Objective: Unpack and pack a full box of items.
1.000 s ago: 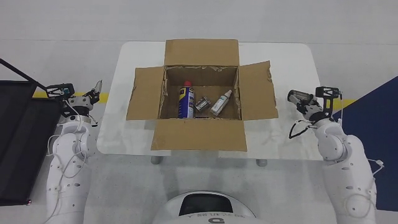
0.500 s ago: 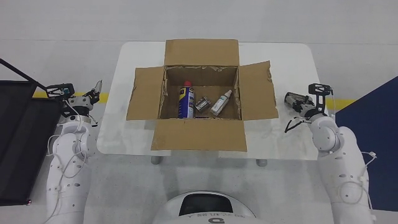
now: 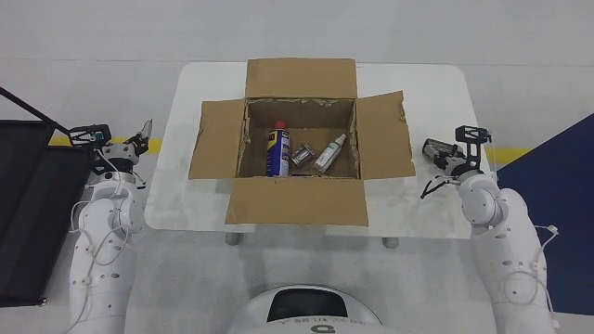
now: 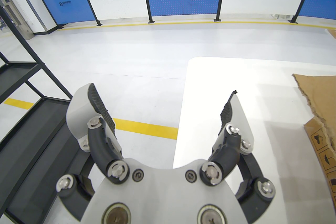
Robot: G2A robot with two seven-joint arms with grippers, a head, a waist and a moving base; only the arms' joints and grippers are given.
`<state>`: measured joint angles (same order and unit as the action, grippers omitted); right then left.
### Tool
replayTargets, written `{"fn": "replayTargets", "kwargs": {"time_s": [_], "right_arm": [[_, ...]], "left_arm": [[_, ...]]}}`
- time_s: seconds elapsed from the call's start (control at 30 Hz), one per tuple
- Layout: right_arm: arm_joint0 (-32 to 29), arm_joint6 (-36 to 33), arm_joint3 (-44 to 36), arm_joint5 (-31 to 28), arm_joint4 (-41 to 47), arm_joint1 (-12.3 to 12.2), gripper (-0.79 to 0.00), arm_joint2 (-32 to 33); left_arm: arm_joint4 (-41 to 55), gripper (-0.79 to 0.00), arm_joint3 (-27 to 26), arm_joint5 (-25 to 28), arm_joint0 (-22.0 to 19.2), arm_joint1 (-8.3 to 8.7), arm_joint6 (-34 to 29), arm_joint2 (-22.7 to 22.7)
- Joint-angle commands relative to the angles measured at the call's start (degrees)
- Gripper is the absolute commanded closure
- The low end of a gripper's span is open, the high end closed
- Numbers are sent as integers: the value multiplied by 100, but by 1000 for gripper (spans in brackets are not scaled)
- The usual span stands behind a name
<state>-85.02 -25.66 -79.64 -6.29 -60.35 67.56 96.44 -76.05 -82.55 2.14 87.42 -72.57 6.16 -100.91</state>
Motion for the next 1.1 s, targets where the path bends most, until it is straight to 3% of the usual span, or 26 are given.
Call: {"fn": "replayTargets", "kwargs": {"time_s": [0.0,0.2,0.27,0.33,0.37,0.9,1.0,1.03,1.07], "right_arm": [[-11,-28,-25,27,-16,-1,0,-11],[-30,-138,-79,106,-50,-6,0,-49],[-58,-144,-114,122,-45,-8,-77,-48],[-86,-156,-144,115,-23,-11,-231,-41],[-97,-159,-154,116,-20,-12,-265,-37],[-226,-101,-245,90,41,-30,-308,-22],[-257,-87,-278,89,58,-33,-388,-11],[-267,-80,-287,88,57,-35,-499,-8],[-274,-79,-294,89,58,-36,-545,-6]], "left_arm": [[0,-785,0,0,0,0,0,0],[0,-785,0,0,0,0,0,0],[0,-785,0,0,0,0,0,0],[0,-785,0,0,0,0,0,0],[0,-785,0,0,0,0,0,0],[0,-785,0,0,0,0,0,0],[0,-785,0,0,0,0,0,0],[0,-785,0,0,0,0,0,0],[0,-785,0,0,0,0,0,0]]}}
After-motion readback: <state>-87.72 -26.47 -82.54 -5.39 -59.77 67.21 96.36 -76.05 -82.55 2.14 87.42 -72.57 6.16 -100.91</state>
